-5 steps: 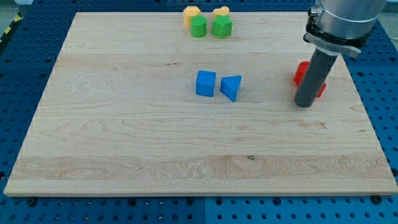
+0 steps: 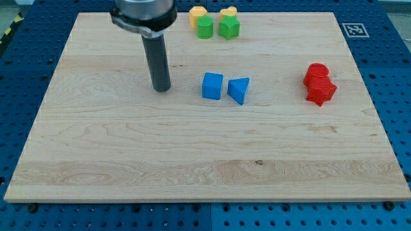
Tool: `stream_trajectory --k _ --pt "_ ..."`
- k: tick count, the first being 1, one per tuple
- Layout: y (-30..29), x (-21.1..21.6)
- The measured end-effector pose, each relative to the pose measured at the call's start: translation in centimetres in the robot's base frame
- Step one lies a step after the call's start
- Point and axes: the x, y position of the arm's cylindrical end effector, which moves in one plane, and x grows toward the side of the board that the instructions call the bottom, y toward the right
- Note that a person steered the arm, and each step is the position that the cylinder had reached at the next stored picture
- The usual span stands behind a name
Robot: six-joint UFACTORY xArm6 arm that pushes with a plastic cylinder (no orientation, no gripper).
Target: Push the blue blocks to the right side of the board
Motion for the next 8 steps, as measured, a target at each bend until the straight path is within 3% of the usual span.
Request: stream_trajectory --k 1,3,8 --pt "0.8 0.0" --pt "10.7 0.0" --pt "15.5 1.9"
